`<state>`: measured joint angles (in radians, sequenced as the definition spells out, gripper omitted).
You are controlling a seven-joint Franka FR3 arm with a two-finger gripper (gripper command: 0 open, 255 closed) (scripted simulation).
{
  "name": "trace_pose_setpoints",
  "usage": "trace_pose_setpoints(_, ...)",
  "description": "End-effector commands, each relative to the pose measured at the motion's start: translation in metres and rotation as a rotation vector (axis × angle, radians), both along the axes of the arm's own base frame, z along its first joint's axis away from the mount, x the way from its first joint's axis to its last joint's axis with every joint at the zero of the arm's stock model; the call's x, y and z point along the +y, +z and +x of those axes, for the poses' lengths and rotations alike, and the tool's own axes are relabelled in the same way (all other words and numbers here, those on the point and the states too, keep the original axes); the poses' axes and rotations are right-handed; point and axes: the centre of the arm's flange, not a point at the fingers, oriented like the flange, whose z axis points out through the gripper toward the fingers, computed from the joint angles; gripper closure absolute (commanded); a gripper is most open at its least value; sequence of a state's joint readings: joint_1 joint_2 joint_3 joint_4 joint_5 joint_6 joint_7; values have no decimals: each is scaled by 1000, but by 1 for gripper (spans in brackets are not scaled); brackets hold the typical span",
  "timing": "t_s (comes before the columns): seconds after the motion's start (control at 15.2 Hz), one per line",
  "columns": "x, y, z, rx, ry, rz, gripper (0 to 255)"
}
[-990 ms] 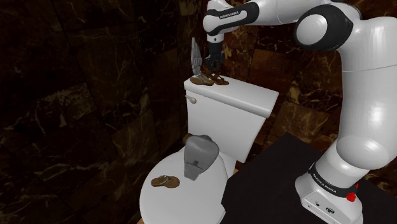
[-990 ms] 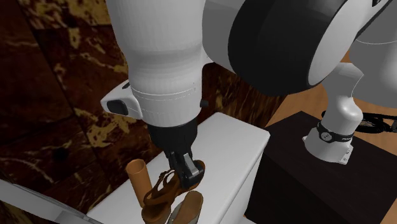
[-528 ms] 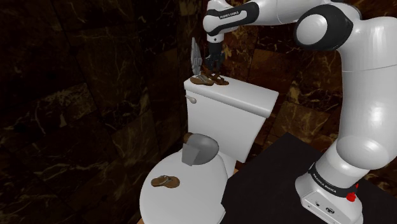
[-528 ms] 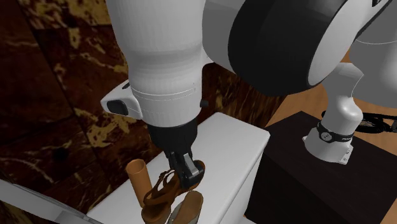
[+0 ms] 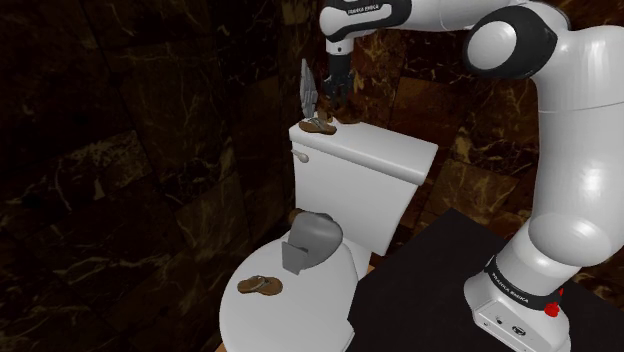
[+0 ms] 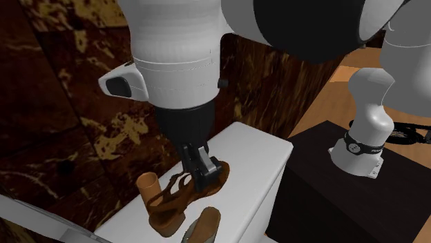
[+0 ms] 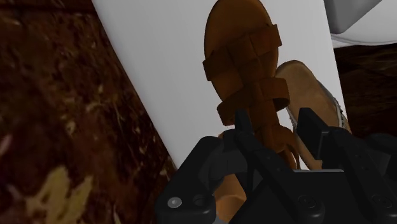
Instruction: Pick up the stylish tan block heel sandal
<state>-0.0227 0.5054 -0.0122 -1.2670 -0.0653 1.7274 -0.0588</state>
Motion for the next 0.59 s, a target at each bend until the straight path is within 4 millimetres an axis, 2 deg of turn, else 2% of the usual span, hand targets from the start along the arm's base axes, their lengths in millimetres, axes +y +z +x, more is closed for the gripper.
trace_pose_setpoints(0.0,0,11,1,0,0,0,255)
trace_pose_setpoints(0.4,0,42,1,0,0,0,255)
trace_pose_setpoints(0.53,0,43,1,0,0,0,255)
